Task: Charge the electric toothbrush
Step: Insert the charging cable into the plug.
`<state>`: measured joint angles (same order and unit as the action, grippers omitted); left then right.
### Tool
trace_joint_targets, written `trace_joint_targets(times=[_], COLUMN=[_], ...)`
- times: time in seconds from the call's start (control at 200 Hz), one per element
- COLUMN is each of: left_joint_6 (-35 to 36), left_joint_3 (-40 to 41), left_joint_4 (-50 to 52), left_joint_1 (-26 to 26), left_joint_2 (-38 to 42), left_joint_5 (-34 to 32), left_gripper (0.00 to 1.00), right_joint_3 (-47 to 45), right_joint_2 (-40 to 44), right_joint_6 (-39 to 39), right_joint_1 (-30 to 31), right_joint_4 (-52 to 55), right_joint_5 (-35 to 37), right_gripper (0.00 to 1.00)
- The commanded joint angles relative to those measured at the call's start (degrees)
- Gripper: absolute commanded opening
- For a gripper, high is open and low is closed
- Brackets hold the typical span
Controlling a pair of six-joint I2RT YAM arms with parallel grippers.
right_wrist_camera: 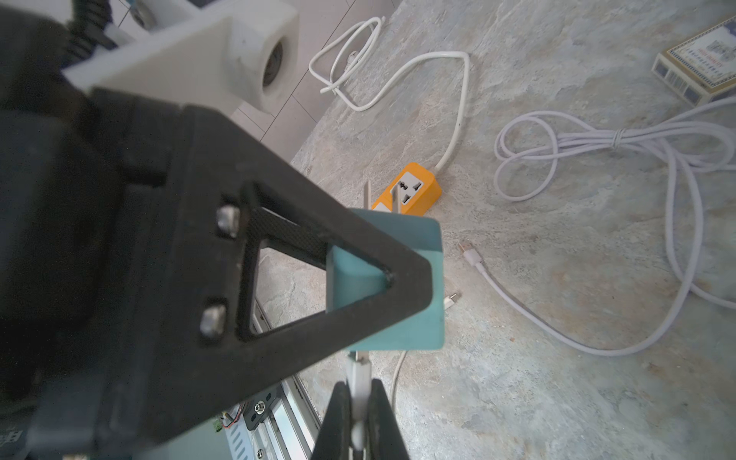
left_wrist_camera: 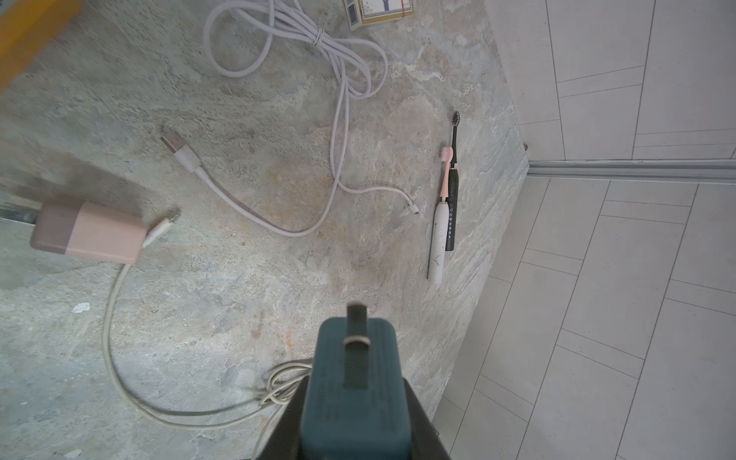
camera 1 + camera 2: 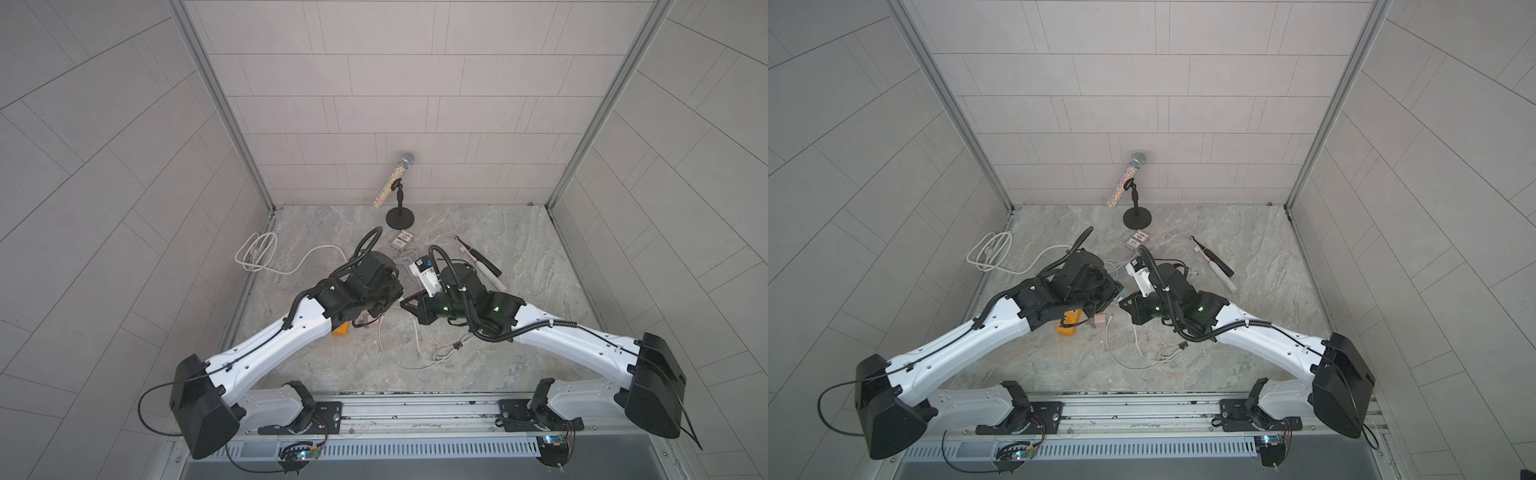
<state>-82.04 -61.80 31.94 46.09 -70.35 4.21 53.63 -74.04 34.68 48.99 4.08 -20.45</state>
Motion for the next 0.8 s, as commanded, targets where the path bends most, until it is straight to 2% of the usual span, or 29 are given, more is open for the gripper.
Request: trace_joint_targets(times=[0.0,0.2,0.35,0.46,0.555,0.64,0.74,0.795], left_joint_6=[-3.05,-2.79,3.60,2.30,2.18,3.78,3.85,2.77], left_joint_3=[-1.52,-1.97,-5.68,-3.67,-2.75,-2.47,-1.63,-0.40], left_joint_4=[-9.60,-12.98,-4.67,-6.44,-5.89,-2.86,-4.11,-6.11], left_joint_1=[8.98,9.71,9.82,9.65,7.60,4.63,1.31,-0.09], left_joint_2=[0.64,0.78,0.04,1.14,2.24,3.87,5.27,6.03], left_joint_5=[30.66,34.23,35.52,35.32,34.64,32.50,31.02,29.94], left_gripper=[0.00,0.00,0.00,0.00,0.00,0.00,0.00,0.00], right_joint_3=[1.72,3.04,6.22,5.81,4.41,4.66,3.07,1.80], right_joint_2=[-1.93,-4.21,-4.66,-4.46,-3.87,-2.27,1.60,4.05], right_joint_6=[-1.55,-3.20,-4.14,-4.96,-3.21,-3.99,-4.06,-4.74], right_joint_1=[-1.05,-1.45,-3.20,-3.45,-4.00,-3.73,-3.73,-3.73], right_joint_4=[-27.48,-29.14,-26.50,-23.24,-23.77,-18.79,-12.52,-8.91], right_joint_5=[8.79,7.43,4.31,4.50,2.88,2.16,2.69,3.85], right_gripper=[0.00,0.00,0.00,0.00,0.00,0.00,0.00,0.08])
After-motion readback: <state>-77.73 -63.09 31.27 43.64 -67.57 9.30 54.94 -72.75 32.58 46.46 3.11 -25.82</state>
